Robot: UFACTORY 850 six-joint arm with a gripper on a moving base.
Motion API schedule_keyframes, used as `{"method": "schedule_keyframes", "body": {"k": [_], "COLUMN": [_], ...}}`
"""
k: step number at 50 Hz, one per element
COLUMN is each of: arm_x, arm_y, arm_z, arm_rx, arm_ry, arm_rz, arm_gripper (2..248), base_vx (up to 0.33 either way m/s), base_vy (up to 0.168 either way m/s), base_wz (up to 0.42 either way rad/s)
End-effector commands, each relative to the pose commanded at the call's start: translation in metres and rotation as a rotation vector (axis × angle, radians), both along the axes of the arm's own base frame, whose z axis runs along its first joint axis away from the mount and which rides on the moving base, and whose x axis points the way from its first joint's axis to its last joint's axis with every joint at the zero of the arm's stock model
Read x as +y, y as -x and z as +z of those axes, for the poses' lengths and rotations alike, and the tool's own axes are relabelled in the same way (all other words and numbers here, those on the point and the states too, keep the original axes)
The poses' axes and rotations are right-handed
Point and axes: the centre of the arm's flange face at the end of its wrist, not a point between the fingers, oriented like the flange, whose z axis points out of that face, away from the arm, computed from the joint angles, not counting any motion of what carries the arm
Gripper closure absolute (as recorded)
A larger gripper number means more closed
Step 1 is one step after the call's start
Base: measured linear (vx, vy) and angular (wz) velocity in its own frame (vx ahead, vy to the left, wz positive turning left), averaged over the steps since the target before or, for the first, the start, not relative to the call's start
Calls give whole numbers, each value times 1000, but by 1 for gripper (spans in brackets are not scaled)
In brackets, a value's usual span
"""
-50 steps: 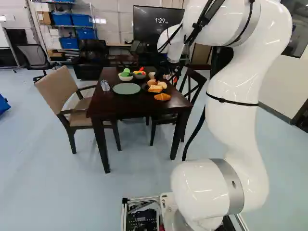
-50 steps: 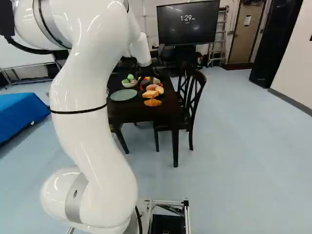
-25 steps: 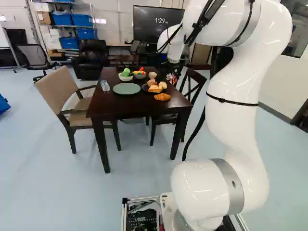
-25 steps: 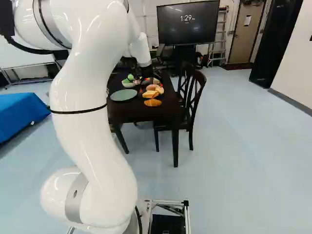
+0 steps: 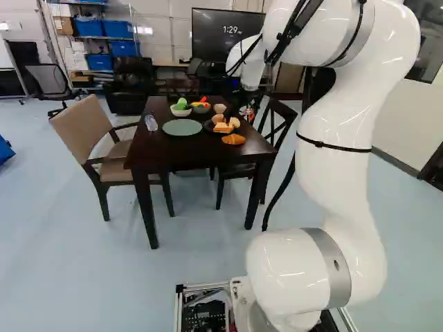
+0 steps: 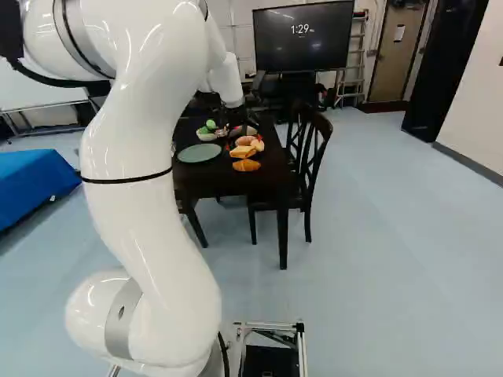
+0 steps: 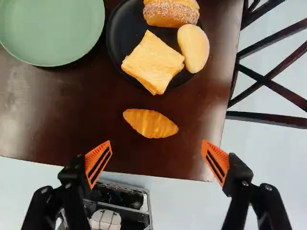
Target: Move the croissant to the empty plate
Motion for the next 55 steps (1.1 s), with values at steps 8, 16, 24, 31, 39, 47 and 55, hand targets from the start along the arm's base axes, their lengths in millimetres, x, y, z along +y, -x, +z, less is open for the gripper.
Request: {"method": "schedule_keyframes", "body": {"k": [8,16,24,31,39,47,55], "arm_x": [0,0,0,0,0,0,0], "arm_y": [0,0,0,0,0,0,0], "arm_z": [0,0,0,0,0,0,0], "arm_rx": [1,3,4,6,7,9,11], "arm_ry": [31,64,96,124,156,188,220], "arm_rz": [76,154,232,300,377,455,533], "arm_gripper": [3,3,3,3,3,3,3], "base_vx": [0,0,0,0,0,0,0], "base_vy": [0,0,0,0,0,0,0], "base_wz": [0,0,0,0,0,0,0]}}
